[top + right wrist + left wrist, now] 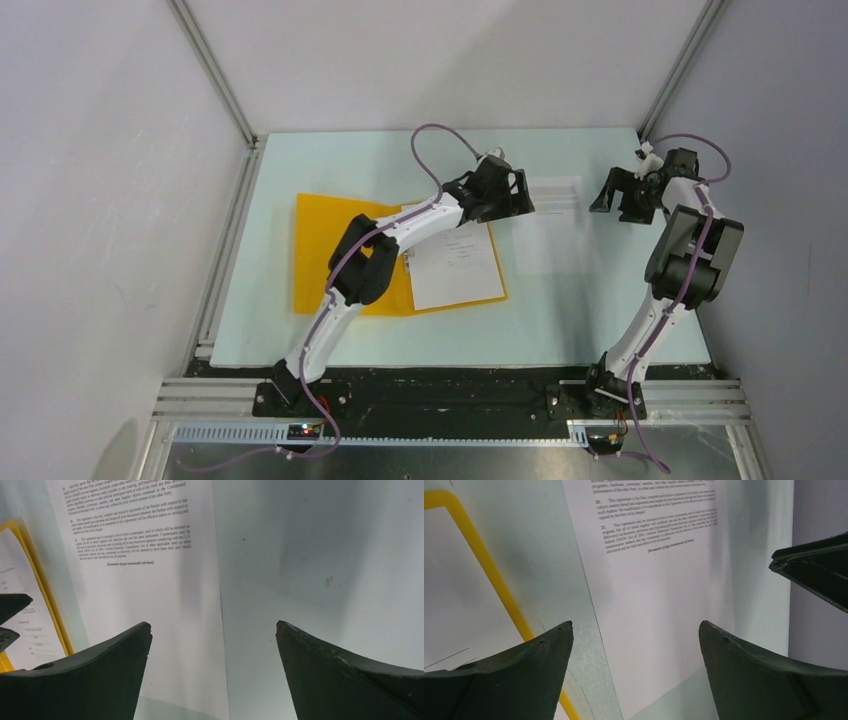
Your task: Put the files into the folder
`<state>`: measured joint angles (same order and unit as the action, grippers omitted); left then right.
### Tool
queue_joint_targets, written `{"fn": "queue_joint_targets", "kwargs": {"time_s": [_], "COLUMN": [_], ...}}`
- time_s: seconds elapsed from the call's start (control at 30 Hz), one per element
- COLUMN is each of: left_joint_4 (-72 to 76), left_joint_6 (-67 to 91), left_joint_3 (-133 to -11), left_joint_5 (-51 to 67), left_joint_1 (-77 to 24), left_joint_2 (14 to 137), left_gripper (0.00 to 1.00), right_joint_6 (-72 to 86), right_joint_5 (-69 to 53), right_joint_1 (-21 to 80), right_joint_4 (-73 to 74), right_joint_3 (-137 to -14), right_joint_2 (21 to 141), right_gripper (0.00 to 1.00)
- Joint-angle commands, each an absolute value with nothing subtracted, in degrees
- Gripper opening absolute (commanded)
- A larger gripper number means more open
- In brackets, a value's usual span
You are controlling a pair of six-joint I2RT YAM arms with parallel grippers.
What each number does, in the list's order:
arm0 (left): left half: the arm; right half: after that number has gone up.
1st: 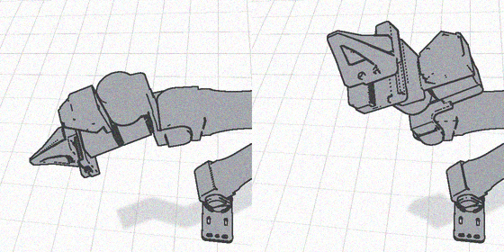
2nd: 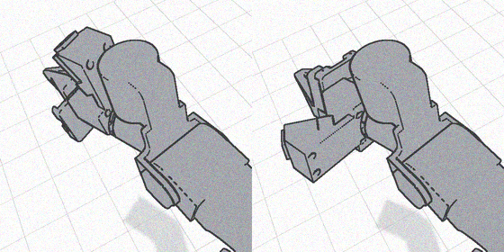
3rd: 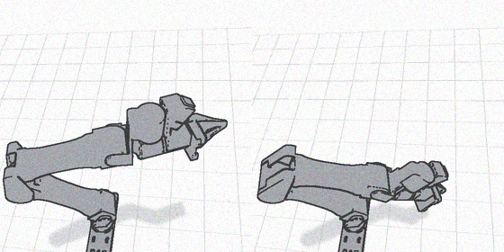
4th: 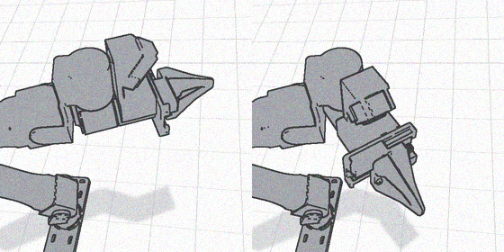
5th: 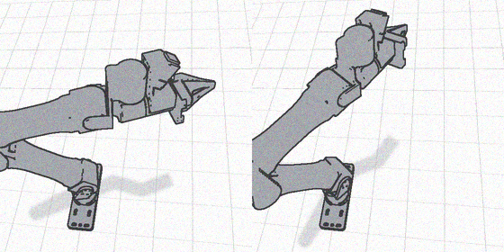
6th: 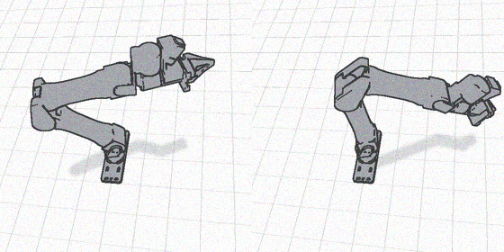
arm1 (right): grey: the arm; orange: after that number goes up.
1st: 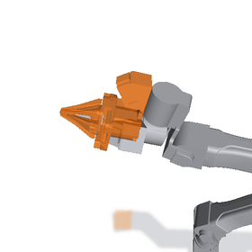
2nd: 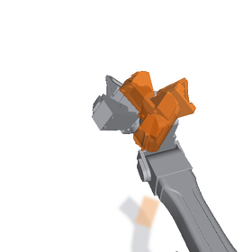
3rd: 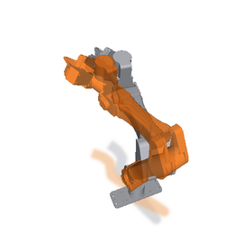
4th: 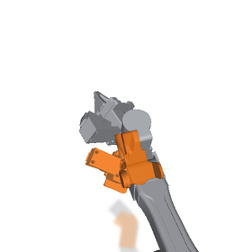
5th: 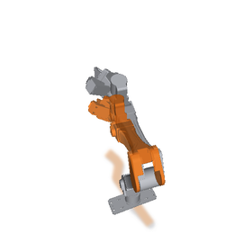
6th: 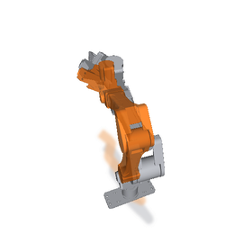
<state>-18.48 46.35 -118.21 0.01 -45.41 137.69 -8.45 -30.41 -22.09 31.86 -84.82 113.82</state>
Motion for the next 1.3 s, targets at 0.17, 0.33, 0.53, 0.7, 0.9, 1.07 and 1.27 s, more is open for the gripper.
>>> {"fn": "queue_joint_targets", "kwargs": {"time_s": [0.17, 0.33, 0.53, 0.7, 0.9, 1.07, 1.27], "left_joint_4": [-15.0, -14.2, -14.2, -13.5, -12.0, -10.9, -9.6], "left_joint_6": [56.5, 60.9, 62.7, 63.3, 63.8, 63.8, 63.8], "left_joint_3": [-119.0, -117.4, -116.9, -116.9, -116.6, -115.8, -114.2], "left_joint_5": [3.8, 6.1, 6.8, 7.9, 9.7, 10.4, 11.5], "left_joint_1": [-45.0, -45.0, -45.1, -45.4, -45.8, -46.0, -46.0], "left_joint_2": [141.1, 142.5, 143.9, 144.9, 145.2, 145.1, 144.6], "left_gripper": [0.98, 0.95, 0.92, 0.91, 0.91, 0.91, 0.91], "right_joint_6": [-6.8, -4.1, -3.2, -2.3, 0.8, 3.1, 9.3], "right_joint_5": [-30.1, -31.4, -31.9, -34.9, -42.7, -48.9, -65.0], "right_joint_1": [-18.9, -17.8, -17.5, -17.0, -16.1, -16.2, -19.1], "right_joint_4": [33.9, 34.9, 36.7, 36.9, 35.9, 34.9, 30.0], "right_joint_3": [-90.3, -91.6, -92.6, -92.4, -91.4, -90.2, -87.2], "right_joint_2": [119.3, 121.2, 123.2, 124.1, 124.4, 124.5, 124.3], "right_gripper": [0.99, 0.99, 0.99, 0.98, 0.97, 0.97, 0.99]}}
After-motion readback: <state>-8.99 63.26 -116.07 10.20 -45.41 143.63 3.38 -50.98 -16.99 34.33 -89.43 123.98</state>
